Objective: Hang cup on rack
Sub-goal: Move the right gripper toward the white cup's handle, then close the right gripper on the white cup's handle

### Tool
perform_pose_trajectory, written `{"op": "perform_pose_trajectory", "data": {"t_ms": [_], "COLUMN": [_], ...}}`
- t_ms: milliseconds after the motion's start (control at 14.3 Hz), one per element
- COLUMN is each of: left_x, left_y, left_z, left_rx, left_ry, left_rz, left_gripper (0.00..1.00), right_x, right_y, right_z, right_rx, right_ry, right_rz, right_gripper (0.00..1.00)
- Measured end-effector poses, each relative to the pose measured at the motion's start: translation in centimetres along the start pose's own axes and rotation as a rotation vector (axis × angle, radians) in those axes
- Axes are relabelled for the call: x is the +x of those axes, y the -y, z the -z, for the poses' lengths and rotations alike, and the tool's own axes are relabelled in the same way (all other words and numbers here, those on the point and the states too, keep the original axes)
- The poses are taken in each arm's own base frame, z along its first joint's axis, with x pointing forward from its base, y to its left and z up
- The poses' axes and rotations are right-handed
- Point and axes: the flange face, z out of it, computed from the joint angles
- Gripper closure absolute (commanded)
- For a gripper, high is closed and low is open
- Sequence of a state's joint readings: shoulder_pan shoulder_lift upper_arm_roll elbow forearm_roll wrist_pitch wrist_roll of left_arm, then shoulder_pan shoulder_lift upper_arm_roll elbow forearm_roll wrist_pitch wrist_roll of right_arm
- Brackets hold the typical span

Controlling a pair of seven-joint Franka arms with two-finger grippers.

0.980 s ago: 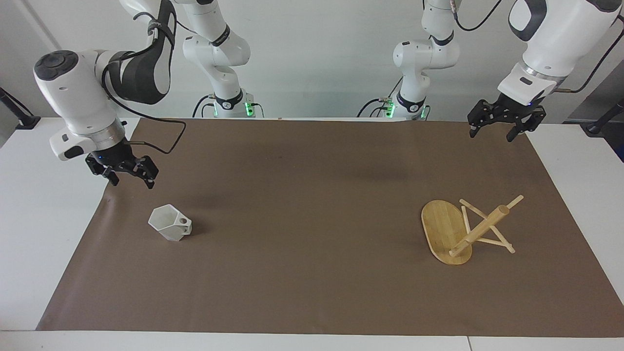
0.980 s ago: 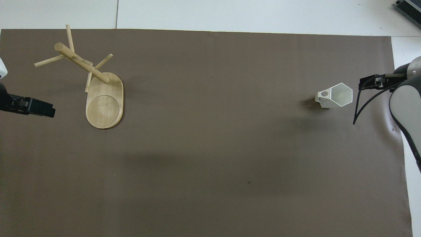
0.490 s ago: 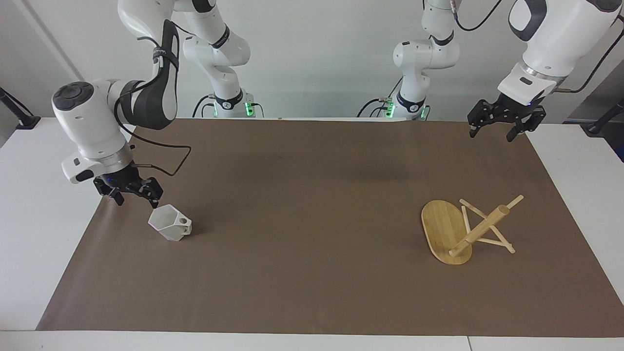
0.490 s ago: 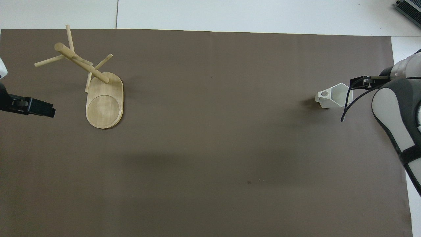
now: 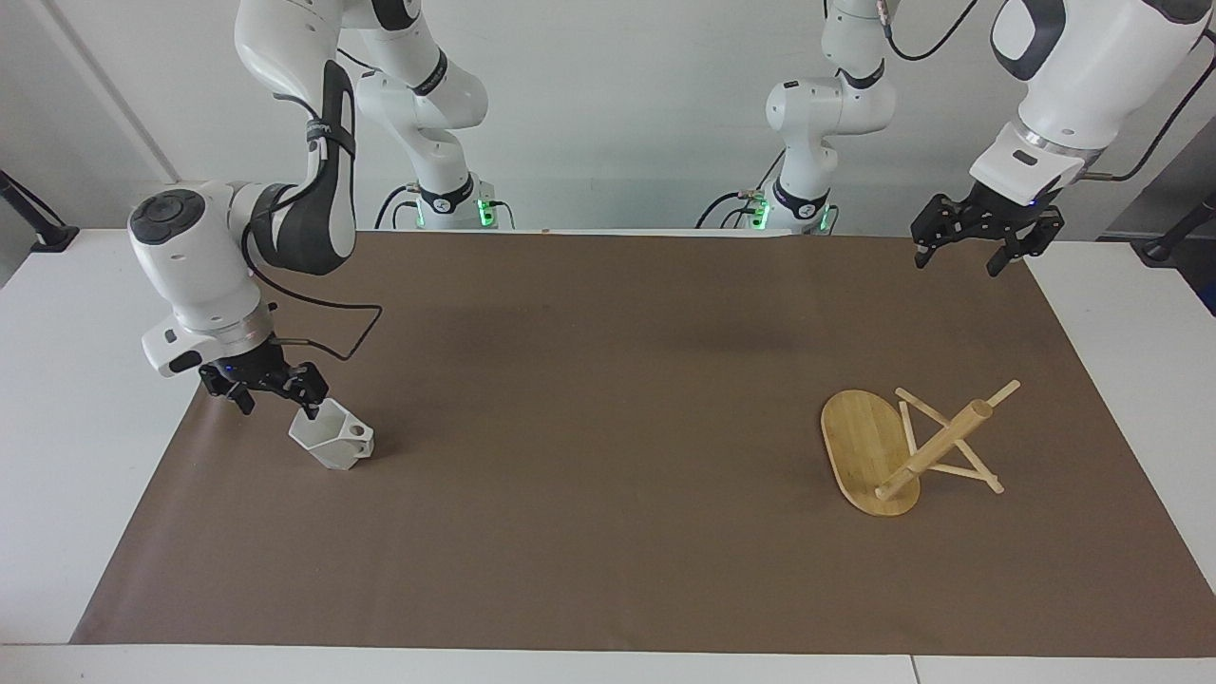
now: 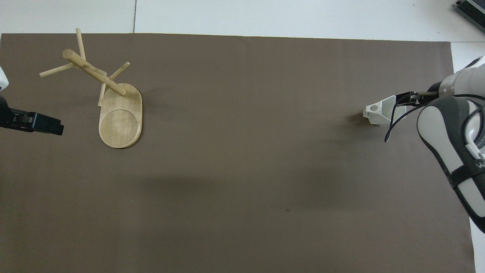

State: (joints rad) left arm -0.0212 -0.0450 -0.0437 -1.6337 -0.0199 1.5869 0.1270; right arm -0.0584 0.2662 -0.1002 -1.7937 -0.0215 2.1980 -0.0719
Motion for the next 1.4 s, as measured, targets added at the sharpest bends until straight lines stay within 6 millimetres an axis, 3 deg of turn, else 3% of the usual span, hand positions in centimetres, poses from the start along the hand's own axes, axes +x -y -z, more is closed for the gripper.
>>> {"op": "perform_pose_trajectory", "data": {"t_ms": [840,1400], "left_x": [0.0,0.0], "left_y": [0.0,0.0], "left_z": [0.0,0.0], "left_rx": [0.000,0.000], "left_ry": [0.000,0.000], "left_rz": [0.000,0.000], "left_gripper": [0.00,0.00], "right_x": [0.0,0.0], "right_y": [0.2,0.2], "right_z": [-3.7,-3.9], "right_rx": [-0.003,-0.003], "right_ry": [0.012,0.014], "right_rz": [0.003,0.073], "right_gripper": [0.00,0.08]}}
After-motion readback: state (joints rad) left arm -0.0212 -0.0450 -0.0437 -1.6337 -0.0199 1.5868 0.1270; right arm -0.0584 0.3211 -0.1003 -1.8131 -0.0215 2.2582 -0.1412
